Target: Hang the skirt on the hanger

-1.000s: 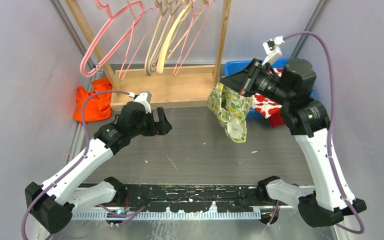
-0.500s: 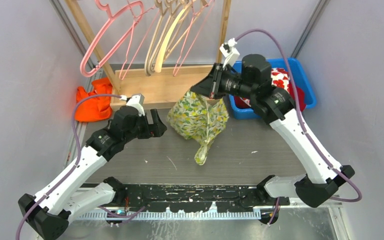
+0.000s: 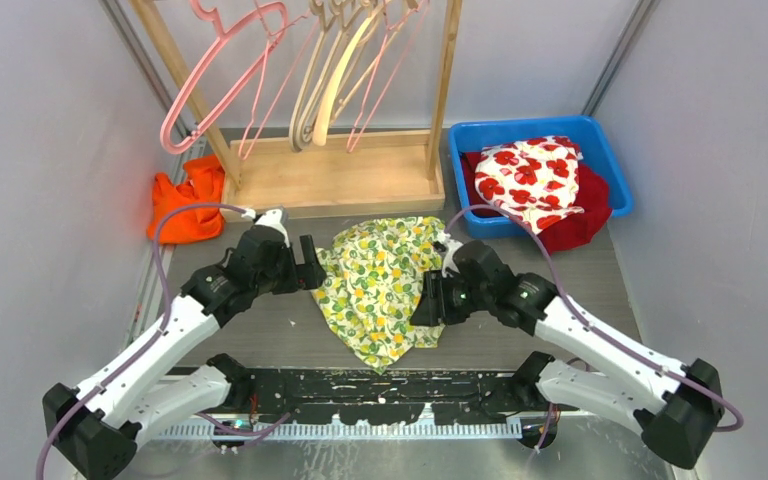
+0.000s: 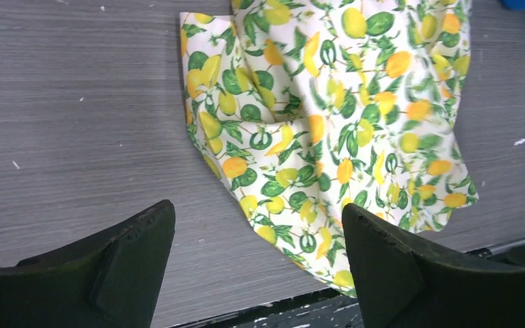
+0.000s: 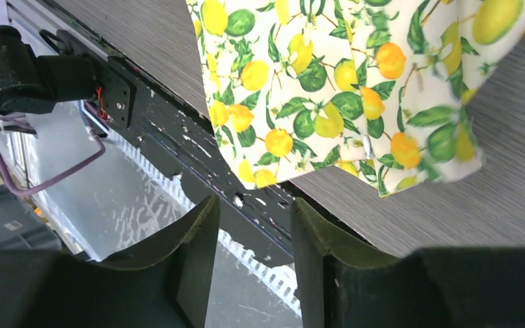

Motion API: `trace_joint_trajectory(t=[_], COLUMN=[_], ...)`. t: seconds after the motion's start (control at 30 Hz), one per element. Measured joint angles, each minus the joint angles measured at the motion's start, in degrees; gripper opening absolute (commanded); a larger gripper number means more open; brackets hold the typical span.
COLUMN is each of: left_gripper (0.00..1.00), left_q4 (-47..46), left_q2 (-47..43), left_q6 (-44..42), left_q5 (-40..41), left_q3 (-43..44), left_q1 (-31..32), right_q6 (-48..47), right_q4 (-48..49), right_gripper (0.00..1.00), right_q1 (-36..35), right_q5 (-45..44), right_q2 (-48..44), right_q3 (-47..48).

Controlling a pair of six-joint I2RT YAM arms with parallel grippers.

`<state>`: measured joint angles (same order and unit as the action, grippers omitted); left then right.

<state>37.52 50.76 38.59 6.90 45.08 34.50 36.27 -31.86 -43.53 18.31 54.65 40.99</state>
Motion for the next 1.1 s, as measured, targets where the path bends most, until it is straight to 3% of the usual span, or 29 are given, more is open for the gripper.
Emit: trace_joint_trajectory(t=[0.13, 0.3, 0.47, 0.7, 0.77, 0.9, 1.1], left_gripper=[0.96, 1.0, 1.0, 0.95, 0.89, 0.59, 0.26], left_q4=[0.1, -0.6, -1.0, -5.3, -6.9, -9.4, -11.3], left_q2=[2.4, 9.7, 18.9, 27.9, 30.0, 34.5, 39.4], left_q6=[0.0, 0.3, 0.5, 0.4, 0.2, 0.0, -0.4], left_q5=[2.1, 4.9, 7.2, 7.6, 7.5, 6.5, 3.6], left_q3=[-0.3, -0.3, 0.9, 4.7, 6.1, 8.7, 9.4], left_q1=[0.0, 0.0, -0.9, -4.6, -5.1, -5.8, -6.1], right_q6=[0.0, -1.3, -2.0, -1.5, -1.4, -1.0, -0.5], right_q4=[-3.8, -5.2, -5.0, -2.9, -2.2, -1.8, -1.4], right_gripper=[0.54, 0.53, 0.43, 0.38, 0.37, 0.37, 0.49], right_q1=[-0.6, -0.6, -0.6, -0.6, -0.6, -0.6, -0.7], right_q5=[-2.8, -5.3, -8.3, -10.4, -11.0, -11.7, -9.5], right_q2=[-5.5, -4.3, -0.1, 1.7, 1.5, 1.0, 0.8], right_q3=[0.2, 6.1, 7.2, 5.3, 4.4, 2.2, 0.4])
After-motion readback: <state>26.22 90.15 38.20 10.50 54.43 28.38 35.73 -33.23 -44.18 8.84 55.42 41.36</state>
